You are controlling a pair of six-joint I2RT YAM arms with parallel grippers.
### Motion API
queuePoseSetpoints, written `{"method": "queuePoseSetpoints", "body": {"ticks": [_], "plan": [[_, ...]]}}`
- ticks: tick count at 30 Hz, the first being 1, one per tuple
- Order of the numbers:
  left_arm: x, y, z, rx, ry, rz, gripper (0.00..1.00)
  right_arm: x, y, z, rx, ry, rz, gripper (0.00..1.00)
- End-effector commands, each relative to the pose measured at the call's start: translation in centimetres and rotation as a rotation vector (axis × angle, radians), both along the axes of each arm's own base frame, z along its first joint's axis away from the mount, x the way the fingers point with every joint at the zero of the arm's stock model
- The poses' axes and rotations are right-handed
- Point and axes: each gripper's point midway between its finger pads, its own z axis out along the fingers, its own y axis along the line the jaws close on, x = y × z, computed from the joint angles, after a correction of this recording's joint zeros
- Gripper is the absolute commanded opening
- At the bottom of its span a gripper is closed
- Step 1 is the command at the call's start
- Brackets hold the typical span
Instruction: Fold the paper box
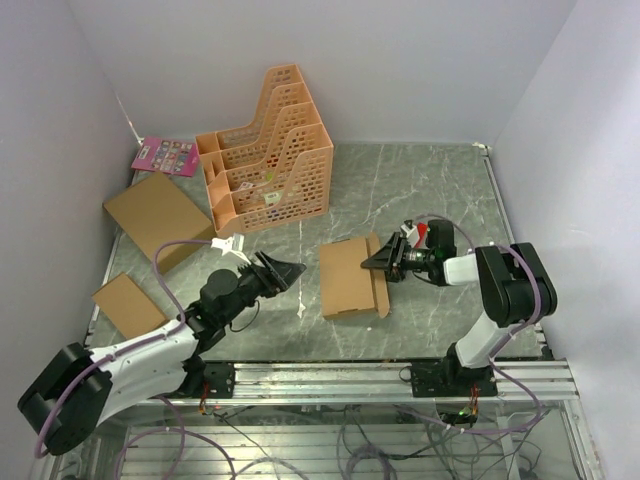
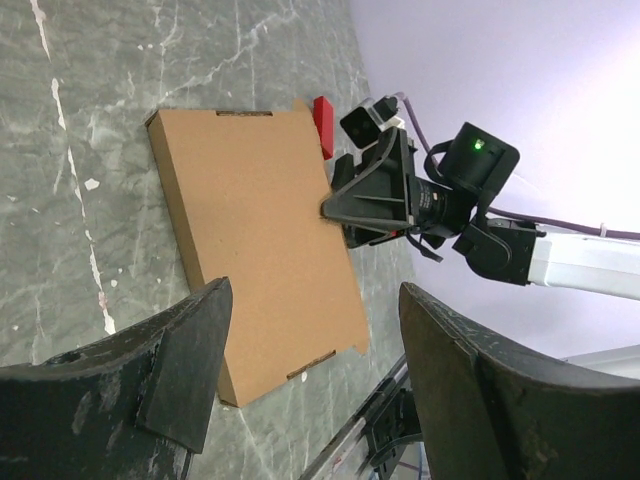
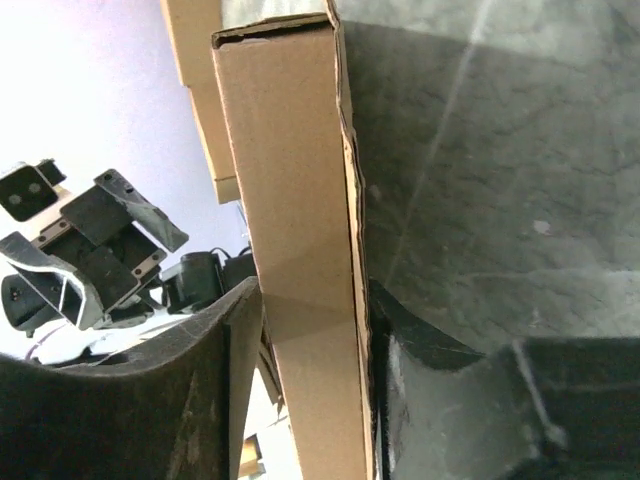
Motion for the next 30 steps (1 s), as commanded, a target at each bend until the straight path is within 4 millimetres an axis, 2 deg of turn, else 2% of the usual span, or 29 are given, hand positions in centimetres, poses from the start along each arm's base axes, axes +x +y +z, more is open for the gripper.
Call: {"method": "queuePoseSetpoints", "body": {"ticks": [1,7,12,19,24,27,30], "plan": [[0.0,-0.8,1.0,-0.035,-0.021,-0.029,0.77,0.0,0.6,-1.3,-0.029,0.033,0.026,0.47],[0.2,-1.1,0.5,-0.014,0.003,-0.037,0.77,0.0,0.4,-1.7,-0.102,-0.020,0.092,0.77],[0.2,-1.2,0.5,0.014,0.009,-0.044,0.77,0.5,-0.5,-1.3,-0.215,-0.109,0.130,0.89],[-0.1,-0.7,0.6,0.070,0.015,-0.047,0.76,1.3,-2.4,-0.5,-0.375,-0.199,0.145,0.96],[-0.4,-0.3,0.9,0.100,0.009,-0.044,0.76,2.3,-5.1,-0.3,-0.512,-0.229,0.065,1.00],[-0.4,-0.2,1.4,0.097,-0.007,-0.044,0.76,3.7,-6.6,1.1,-0.539,-0.294,0.019,1.00],[-0.4,-0.2,1.5,0.099,-0.027,-0.048,0.76,4.6,-7.1,3.6,-0.577,-0.503,0.072,1.00]]}}
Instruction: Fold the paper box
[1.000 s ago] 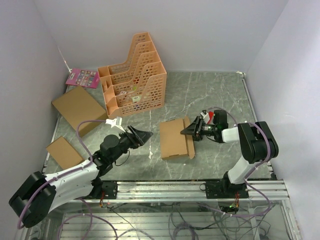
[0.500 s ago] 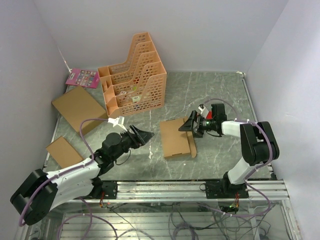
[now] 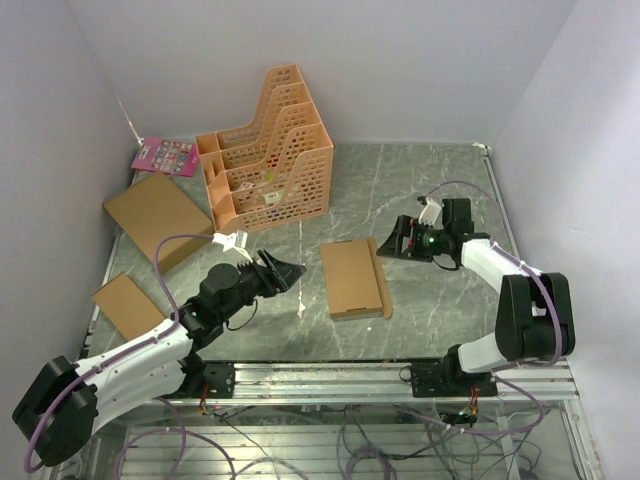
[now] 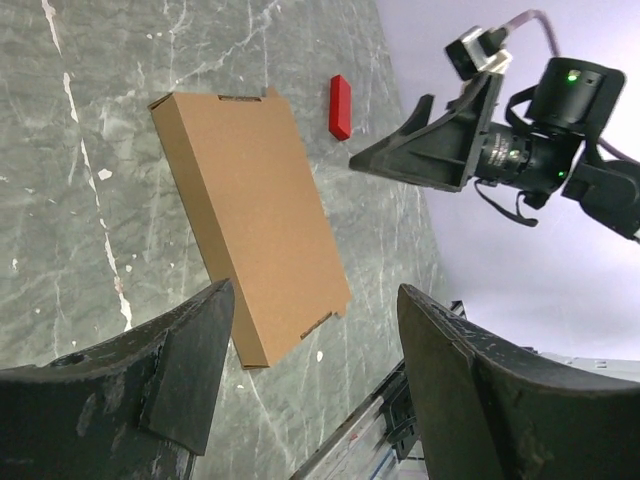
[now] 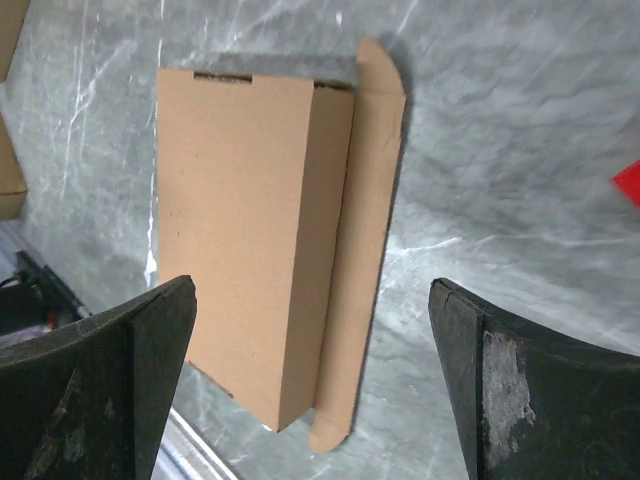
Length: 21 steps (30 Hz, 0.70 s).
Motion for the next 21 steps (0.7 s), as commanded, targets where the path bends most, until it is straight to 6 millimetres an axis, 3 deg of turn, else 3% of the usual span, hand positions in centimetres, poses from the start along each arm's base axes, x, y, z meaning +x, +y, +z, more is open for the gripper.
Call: {"method": "queuePoseSetpoints", "body": {"ticks": [1,3,5,10,12,16,21], "plan": [[0.2,-0.2,1.4,0.012,-0.066,-0.018,0.77,1.6,-1.2,3.8,-0.098,-0.286,0.147,1.00],[0.3,-0.3,1.2,0.006,-0.080,-0.020,0.82,0.7,-0.6,4.7,-0.097,-0.370,0.276,0.97],[0.4,-0.5,0.8,-0.006,-0.077,-0.019,0.91,-0.2,-0.4,4.9,-0.110,-0.412,0.366,0.85],[0.5,-1.4,-1.5,0.015,-0.018,-0.055,0.92,1.2,-2.5,3.8,-0.357,-0.484,0.454,0.34],[0.5,-2.0,-2.8,0.042,0.031,-0.082,0.91,1.0,-2.9,3.1,-0.398,-0.465,0.483,0.20],[0.3,-3.1,-4.8,0.118,0.096,-0.147,0.85,-1.8,-0.6,0.5,-0.348,-0.378,0.633,0.01],[0.5,-3.8,-5.7,0.151,0.113,-0.168,0.81,-3.6,1.1,-1.9,-0.321,-0.297,0.739,0.00]]}}
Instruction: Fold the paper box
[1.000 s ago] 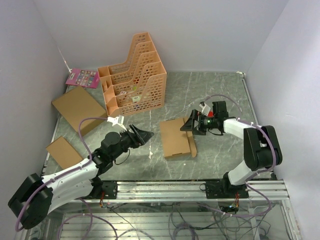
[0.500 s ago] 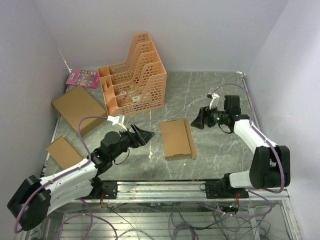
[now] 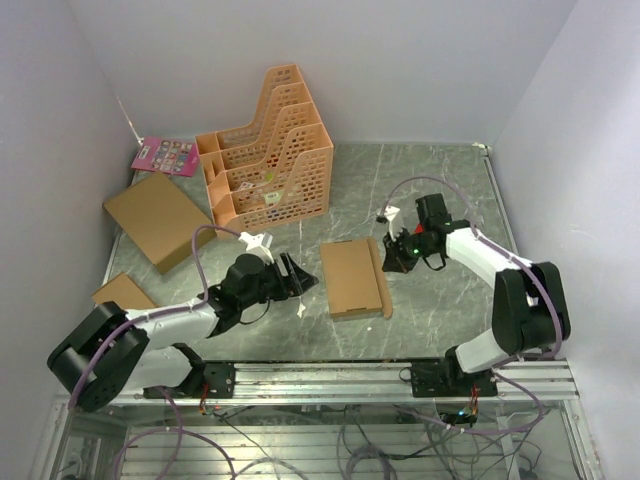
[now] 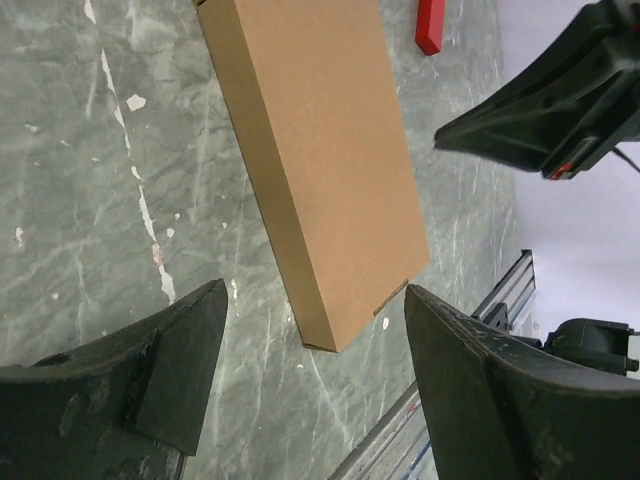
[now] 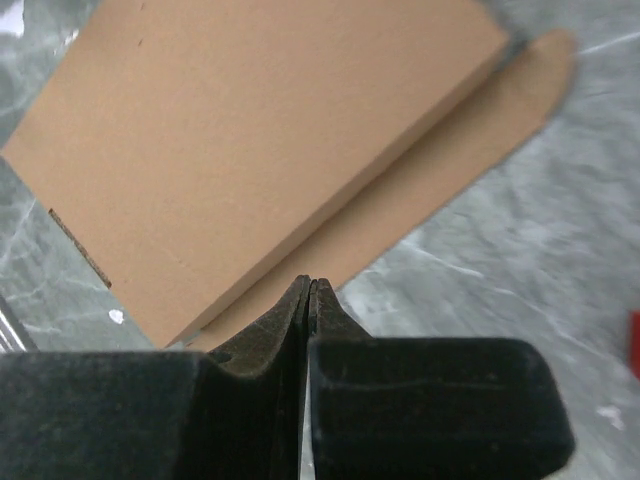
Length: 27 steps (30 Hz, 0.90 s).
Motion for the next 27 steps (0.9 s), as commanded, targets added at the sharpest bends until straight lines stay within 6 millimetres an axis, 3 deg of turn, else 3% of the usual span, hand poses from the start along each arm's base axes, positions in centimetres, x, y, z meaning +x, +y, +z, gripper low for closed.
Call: {"method": "queuePoseSetpoints", "body": {"ticks": [1,7,15,18,21,27], "plan": [[0.5,-1.3,0.9,0.004,-0.029,-0.053,0.81,-1.9,1.0,-1.7,-0.030,0.072,0.106,0.00],[1.4,-2.4,-0.7,0.078,-0.010,-0.076,0.80,-2.6,1.6,-2.6,-0.033,0.111,0.135,0.00],[3.7,-4.7,-2.3,0.156,0.008,-0.117,0.66,-3.6,3.1,-2.5,0.012,0.150,0.184,0.00],[4.7,-5.1,-2.8,0.200,0.010,-0.120,0.63,-3.9,3.8,-2.2,0.050,0.162,0.196,0.00],[5.7,-5.2,-3.1,0.256,0.004,-0.122,0.52,-4.0,4.4,-2.2,0.065,0.170,0.201,0.00],[7.9,-5.2,-3.0,0.312,0.000,-0.126,0.51,-4.0,5.6,-2.5,0.095,0.212,0.209,0.00]]}}
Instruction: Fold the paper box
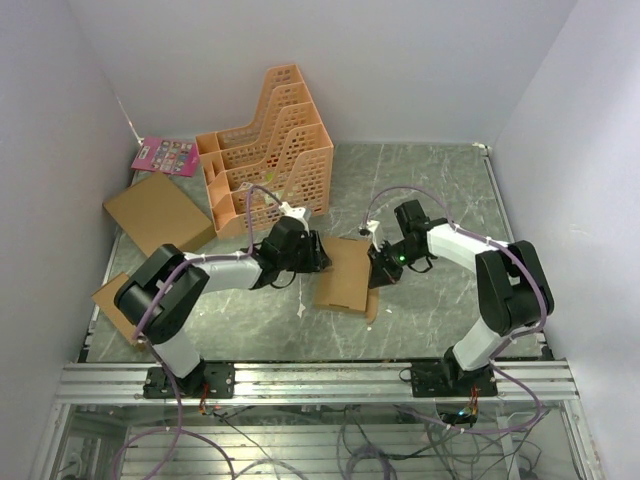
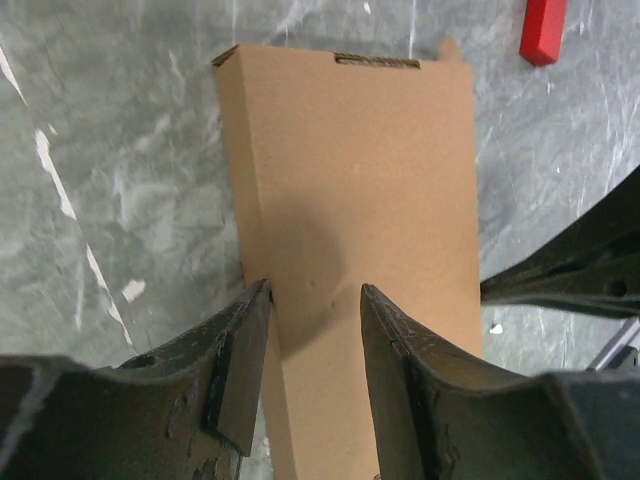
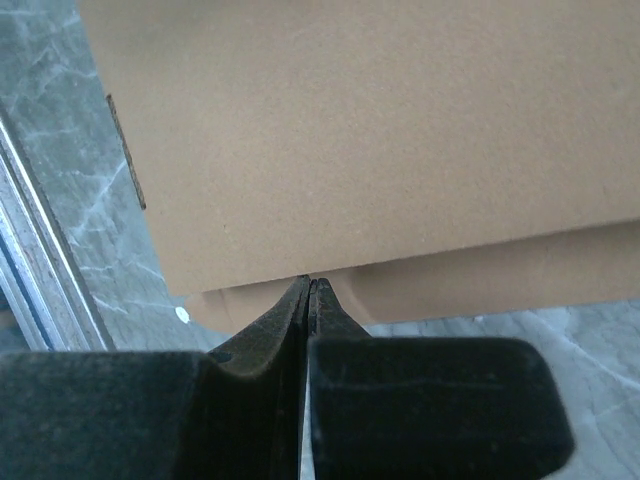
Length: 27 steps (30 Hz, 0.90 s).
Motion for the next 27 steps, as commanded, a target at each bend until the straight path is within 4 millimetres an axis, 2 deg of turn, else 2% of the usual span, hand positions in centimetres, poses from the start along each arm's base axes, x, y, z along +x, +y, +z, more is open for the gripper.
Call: {"method": "queuePoseSetpoints", "body": {"ticks": [1,9,14,16,20,24,27], "plan": [[1.8,-0.1,0.4,0.050,-0.025,-0.027,0.51,0.5,1.9,0.5,0.060,0.023,0.018,0.00],[5.3,-0.5,2.1,0.070,-0.083,-0.066,0.53,1.5,2.0,1.1,0.061,-0.013,-0.008,0.00],[6.5,0.9,6.7,0.025,-0.246,-0.037,0.55,1.4,1.4,3.4,0.112,-0.090,0.022,0.03],[6.0,1.7,8.7,0.008,-0.309,-0.030,0.55,1.0,1.4,4.5,0.146,-0.137,0.056,0.06],[4.5,3.8,11.1,-0.013,-0.395,0.009,0.56,0.0,1.7,6.9,0.216,-0.226,0.118,0.11],[2.0,6.6,13.6,-0.080,-0.492,0.077,0.57,-0.8,2.0,8.5,0.267,-0.298,0.154,0.17],[0.1,8.9,15.4,-0.151,-0.576,0.139,0.68,-1.7,2.0,9.4,0.299,-0.351,0.199,0.30]]}}
